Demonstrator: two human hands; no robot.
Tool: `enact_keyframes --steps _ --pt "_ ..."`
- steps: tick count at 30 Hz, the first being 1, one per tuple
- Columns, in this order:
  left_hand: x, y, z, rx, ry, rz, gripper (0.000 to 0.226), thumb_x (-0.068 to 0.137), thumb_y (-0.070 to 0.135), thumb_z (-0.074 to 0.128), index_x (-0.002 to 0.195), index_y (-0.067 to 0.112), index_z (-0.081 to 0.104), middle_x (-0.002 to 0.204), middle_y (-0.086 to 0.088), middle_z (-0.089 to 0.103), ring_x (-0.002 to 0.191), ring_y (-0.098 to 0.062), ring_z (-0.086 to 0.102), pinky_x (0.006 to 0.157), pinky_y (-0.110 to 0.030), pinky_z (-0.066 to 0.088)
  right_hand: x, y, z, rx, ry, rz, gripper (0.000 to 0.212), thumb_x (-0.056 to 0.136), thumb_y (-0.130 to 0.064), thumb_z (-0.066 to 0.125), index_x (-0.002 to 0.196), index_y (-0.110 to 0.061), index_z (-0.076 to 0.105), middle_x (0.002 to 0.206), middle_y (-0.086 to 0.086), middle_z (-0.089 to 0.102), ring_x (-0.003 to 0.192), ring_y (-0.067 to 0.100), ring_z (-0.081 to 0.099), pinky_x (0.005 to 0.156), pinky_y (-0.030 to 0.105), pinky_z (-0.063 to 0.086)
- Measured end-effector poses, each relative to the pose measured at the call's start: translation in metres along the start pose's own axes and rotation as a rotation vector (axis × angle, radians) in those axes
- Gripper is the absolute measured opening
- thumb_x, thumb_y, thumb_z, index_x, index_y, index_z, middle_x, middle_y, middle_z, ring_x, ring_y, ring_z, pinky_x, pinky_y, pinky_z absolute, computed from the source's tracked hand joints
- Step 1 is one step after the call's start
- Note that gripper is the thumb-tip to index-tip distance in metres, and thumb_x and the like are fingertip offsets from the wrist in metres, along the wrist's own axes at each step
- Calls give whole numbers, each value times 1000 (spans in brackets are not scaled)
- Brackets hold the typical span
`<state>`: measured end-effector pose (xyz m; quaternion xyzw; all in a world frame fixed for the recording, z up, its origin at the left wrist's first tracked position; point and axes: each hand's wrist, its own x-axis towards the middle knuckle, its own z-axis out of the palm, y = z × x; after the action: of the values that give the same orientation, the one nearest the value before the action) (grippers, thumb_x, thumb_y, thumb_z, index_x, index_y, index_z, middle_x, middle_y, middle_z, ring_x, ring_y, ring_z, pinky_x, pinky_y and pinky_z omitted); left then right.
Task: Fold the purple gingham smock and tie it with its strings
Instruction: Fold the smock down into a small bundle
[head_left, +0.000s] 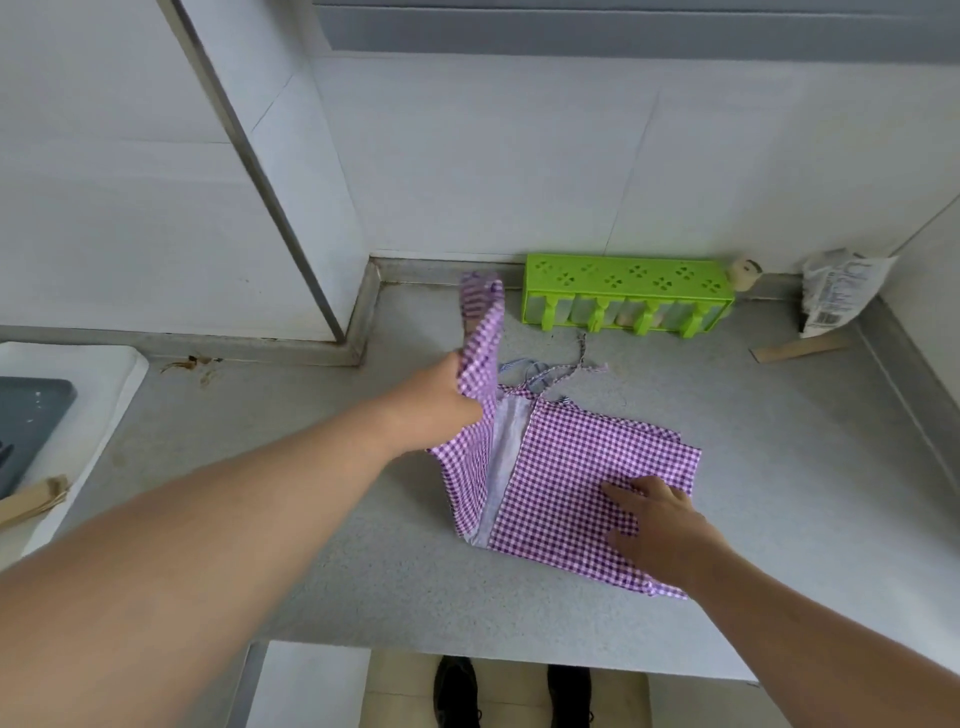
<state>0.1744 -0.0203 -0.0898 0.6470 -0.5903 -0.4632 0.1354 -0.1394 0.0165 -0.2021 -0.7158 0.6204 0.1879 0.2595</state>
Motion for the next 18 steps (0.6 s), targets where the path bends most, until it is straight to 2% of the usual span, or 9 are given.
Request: enact_keyframes --steps 4,6,7,8,10,12,13,15,18 --pt "13 43 56 295 -135 98 43 86 26 60 129 26 50 107 -1 67 90 -22 68 80 -44 61 8 20 -2 244 42 5 39 106 -35 47 144 -38 58 157 -9 46 141 19 46 120 38 36" --pt "16 54 86 383 -239 148 30 90 32 61 119 30 51 101 4 65 88 -20 67 76 -40 59 6 23 -3 507 50 74 36 108 -33 42 131 -31 70 140 -6 62 123 20 59 107 35 45" --pt "17 60 102 402 -307 156 32 94 38 62 124 31 53 106 5 66 92 -20 67 78 -38 58 2 28 -5 629 70 117 37 108 -33 40 124 -26 73 130 -3 66 113 21 62 99 35 47" --pt "17 63 114 416 -369 144 42 96 47 61 135 33 52 116 6 67 101 -19 67 83 -36 56 -1 30 -6 718 108 155 40 109 -34 37 119 -20 73 124 2 69 107 24 62 95 35 47" --pt "17 65 132 442 -465 105 60 97 64 56 149 37 46 137 7 62 121 -18 62 97 -35 50 -6 36 -7 813 162 254 60 110 -50 27 122 -9 70 127 20 68 114 35 63 97 37 46" --pt "20 56 141 537 -487 115 56 98 67 52 144 35 57 142 6 59 126 -18 58 105 -39 48 -10 38 -8 842 138 349 83 103 -67 18 133 -6 65 133 24 64 124 39 60 101 39 44" --pt "21 48 141 616 -462 134 52 98 65 52 137 34 63 140 6 58 126 -19 57 106 -41 48 -11 38 -7 835 118 361 85 102 -71 19 135 -7 63 134 22 64 123 38 61 102 40 45" --pt "25 31 140 764 -395 127 49 97 63 56 136 35 64 145 6 49 134 -22 47 111 -44 45 -12 41 -3 733 88 325 70 101 -68 37 136 -12 60 131 13 67 114 32 65 95 39 53" --pt "29 6 136 827 -283 48 68 92 61 62 152 33 45 169 2 19 153 -29 24 123 -50 33 -11 43 9 551 73 341 61 95 -53 62 141 -16 46 129 7 65 109 26 66 90 40 60"
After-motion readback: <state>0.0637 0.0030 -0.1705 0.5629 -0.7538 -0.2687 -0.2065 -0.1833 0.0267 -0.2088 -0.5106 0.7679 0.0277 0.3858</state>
